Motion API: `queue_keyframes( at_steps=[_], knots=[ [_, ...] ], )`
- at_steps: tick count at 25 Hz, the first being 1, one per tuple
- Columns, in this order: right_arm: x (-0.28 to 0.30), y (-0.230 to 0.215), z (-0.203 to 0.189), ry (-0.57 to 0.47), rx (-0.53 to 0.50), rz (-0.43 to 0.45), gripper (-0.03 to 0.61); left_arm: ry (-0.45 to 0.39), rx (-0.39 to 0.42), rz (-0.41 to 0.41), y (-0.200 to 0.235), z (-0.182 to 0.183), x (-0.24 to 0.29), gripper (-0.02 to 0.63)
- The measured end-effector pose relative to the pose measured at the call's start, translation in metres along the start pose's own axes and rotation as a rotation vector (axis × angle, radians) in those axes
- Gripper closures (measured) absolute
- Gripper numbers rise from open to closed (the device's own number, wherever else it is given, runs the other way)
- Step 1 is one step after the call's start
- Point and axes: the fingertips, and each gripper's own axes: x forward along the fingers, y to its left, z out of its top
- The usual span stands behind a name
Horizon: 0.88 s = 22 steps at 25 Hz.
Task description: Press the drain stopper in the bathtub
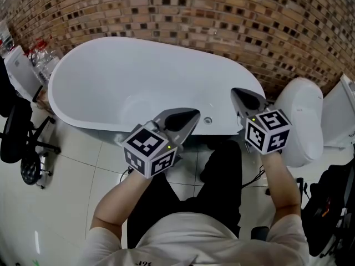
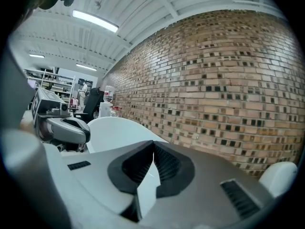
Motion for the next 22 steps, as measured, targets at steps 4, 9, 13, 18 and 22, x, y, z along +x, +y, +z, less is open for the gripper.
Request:
queue_keyframes(
  at_steps=[4, 9, 13, 18, 22],
  knots=[
    [0.009, -0.007, 0.012, 0.0, -0.031, -0.013, 0.563, 0.0, 0.01, -0.003, 0.006, 0.003, 0.006, 0.607],
    [0.025, -0.011, 0.02, 0.008, -0.05, -0.012, 0.563, 0.011, 0.013, -0.007, 0.014, 0.002, 0.013, 0.607],
    [0.041, -0.013, 0.021, 0.018, -0.057, -0.007, 0.563, 0.014, 0.008, 0.0, 0.028, 0.002, 0.018, 0.607],
    [0.064, -0.024, 0.024, 0.03, -0.064, -0.009, 0.563, 0.026, 0.003, 0.006, 0.047, 0.0, 0.03, 0.607],
    [0.087, -0.036, 0.025, 0.039, -0.068, -0.01, 0.563, 0.041, 0.0, 0.013, 0.063, -0.005, 0.043, 0.607]
  ],
)
